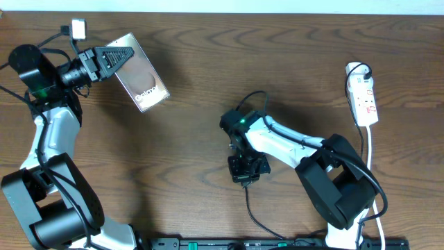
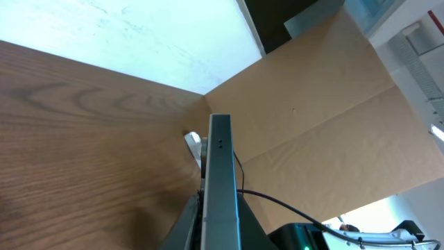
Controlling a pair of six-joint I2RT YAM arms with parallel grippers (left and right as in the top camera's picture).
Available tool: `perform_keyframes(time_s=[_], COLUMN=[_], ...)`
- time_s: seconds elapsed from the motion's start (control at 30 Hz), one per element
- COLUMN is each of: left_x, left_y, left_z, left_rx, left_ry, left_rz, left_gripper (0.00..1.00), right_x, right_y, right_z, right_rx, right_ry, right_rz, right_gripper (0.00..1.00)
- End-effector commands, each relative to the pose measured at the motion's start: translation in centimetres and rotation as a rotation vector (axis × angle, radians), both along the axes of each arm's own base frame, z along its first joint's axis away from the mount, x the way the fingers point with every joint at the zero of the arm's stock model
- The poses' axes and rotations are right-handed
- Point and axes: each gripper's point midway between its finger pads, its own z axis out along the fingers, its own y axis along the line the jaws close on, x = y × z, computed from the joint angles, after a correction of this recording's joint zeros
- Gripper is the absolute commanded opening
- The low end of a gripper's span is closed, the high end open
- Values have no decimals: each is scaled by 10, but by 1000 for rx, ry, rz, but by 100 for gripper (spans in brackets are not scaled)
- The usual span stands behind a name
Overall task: Plug charger to phone and switch on socket
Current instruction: 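Carry the cable plug toward the phone's bottom edge held by left gripper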
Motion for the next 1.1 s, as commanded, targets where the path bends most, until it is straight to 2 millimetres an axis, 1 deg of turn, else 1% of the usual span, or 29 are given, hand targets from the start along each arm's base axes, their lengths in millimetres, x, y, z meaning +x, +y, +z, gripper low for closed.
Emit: perform_keyframes(time_s=[0.0, 0.27, 0.4, 0.57, 0.63, 0.73, 0.77, 0.8, 0.87, 0.9, 1.0, 1.03, 1.07], left_x=[-5, -5, -5, -5, -5, -5, -5, -5, -5, -5, -5, -5, -5], left_y=[-3, -3, -3, -3, -3, -3, -3, -3, -3, -3, -3, -3, -3], left_z=[9, 9, 9, 9, 9, 9, 9, 9, 9, 9, 9, 9, 9], left_rx=[18, 18, 18, 18, 18, 18, 18, 18, 18, 18, 18, 18, 18], left_ry=[-39, -39, -39, -39, -39, -39, -39, -39, -39, -39, -39, -39, -39], left_rz=[-25, -25, -25, -25, -25, -25, -25, -25, -25, -25, -25, -25, -25], left_gripper=[8, 7, 7, 7, 8, 7, 8, 7, 8, 8, 7, 8, 7], right_x=[-2, -17, -22, -15, -12, -1, 7, 13, 24, 32, 51, 57, 62], right_y=[-4, -18, -20, -16, -11, 17, 40, 57, 86, 99, 124, 129, 133], right_z=[-3, -14, -19, -21, -20, -16, -8, 0, 22, 38, 80, 92, 99], right_rx=[-43, -83, -82, -62, -19, 191, 356, 478, 719, 857, 1153, 1227, 1265], right_ry=[-8, 30, 39, 20, 23, 25, 13, 5, -16, -33, -101, -132, -157], right_rz=[-19, -37, -43, -62, -66, -21, 10, 32, 68, 91, 160, 184, 196], right_gripper=[1, 1, 1, 1, 1, 1, 1, 1, 1, 1, 1, 1, 1])
